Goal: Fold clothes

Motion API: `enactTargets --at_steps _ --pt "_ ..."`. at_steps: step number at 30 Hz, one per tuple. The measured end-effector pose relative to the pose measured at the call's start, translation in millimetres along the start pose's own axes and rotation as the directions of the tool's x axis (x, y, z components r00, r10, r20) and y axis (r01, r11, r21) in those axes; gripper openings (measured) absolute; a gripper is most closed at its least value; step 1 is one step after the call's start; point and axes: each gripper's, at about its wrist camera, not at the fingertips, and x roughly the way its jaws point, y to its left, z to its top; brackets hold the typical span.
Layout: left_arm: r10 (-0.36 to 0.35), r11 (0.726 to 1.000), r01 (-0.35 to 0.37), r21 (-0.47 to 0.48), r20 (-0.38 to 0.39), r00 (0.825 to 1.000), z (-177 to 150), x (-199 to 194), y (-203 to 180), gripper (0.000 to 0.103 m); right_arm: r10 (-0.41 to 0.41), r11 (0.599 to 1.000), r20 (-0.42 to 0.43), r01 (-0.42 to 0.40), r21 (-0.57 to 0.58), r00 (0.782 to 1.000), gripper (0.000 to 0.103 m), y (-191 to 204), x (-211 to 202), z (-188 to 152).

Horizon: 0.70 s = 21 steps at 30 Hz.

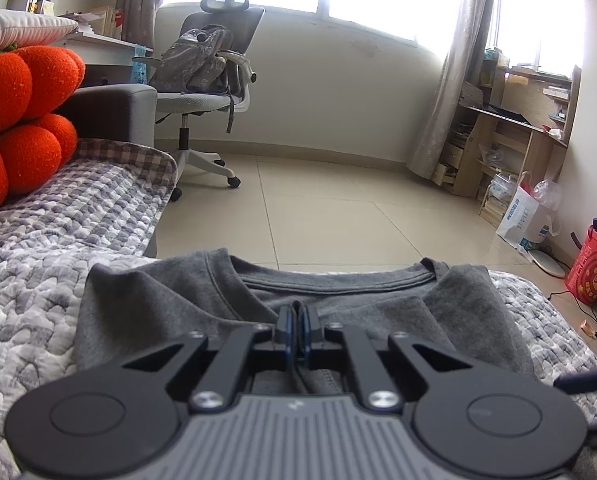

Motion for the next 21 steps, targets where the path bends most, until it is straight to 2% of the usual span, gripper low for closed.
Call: enactTargets --at_steps 2,3,4,5,8,10,12,15,17,21 --pt "0.005 1.000 -0.005 0.000 0.000 1.000 0.2 0.0 -0.5 0.005 -0.047 0.999 -0.023 0.047 -0.024 0.999 0.043 13.0 12.2 -4.8" --pt "0.008 1.000 -0.008 -0.001 0.000 1.000 0.3 0.0 -0.7 0.005 -0.073 0.997 0.002 0.073 -0.029 0.997 0.032 17.1 15.5 -6.2" --pt "0.011 1.000 -0.011 -0.001 0.000 1.000 0.4 -0.1 -0.9 0.005 -0.088 0.996 0.010 0.088 -0.006 0.996 0.027 15.9 16.1 -6.9" --pt "0.014 1.000 -0.014 -0.001 0.000 1.000 0.5 -0.1 -1.1 0.005 -0.112 0.994 0.015 0.112 0.020 0.994 0.006 14.1 16.3 -6.8" --pt "0.002 1.000 -0.002 -0.010 0.004 1.000 3.2 -3.1 -7.1 0.004 -0.199 0.972 0.040 0.193 0.133 0.979 0.004 11.4 7.7 -6.1" --pt "-0.007 1.000 0.007 -0.015 0.007 1.000 5.0 -5.2 -11.1 0.003 -0.269 0.949 0.071 0.251 0.190 0.961 0.003 13.4 -0.5 -10.3" --pt "-0.015 1.000 0.015 -0.020 0.010 1.000 6.9 -7.2 -15.2 0.003 -0.300 0.929 0.098 0.268 0.255 0.949 0.003 10.8 -4.9 -13.1" --pt "-0.003 1.000 0.003 -0.010 -0.012 1.000 3.5 -1.6 -19.2 0.003 -0.304 0.926 0.067 0.279 0.255 0.950 0.004 6.3 4.0 -14.4" --pt "-0.006 0.999 0.005 -0.045 -0.035 0.999 2.4 3.0 -13.0 0.003 -0.296 0.924 0.061 0.270 0.270 0.953 0.004 2.7 6.1 -14.5" --pt "-0.032 0.992 0.030 -0.119 -0.013 0.999 12.8 -2.0 -3.6 0.003 -0.308 0.913 0.073 0.273 0.304 0.949 0.004 2.6 5.7 -11.4"
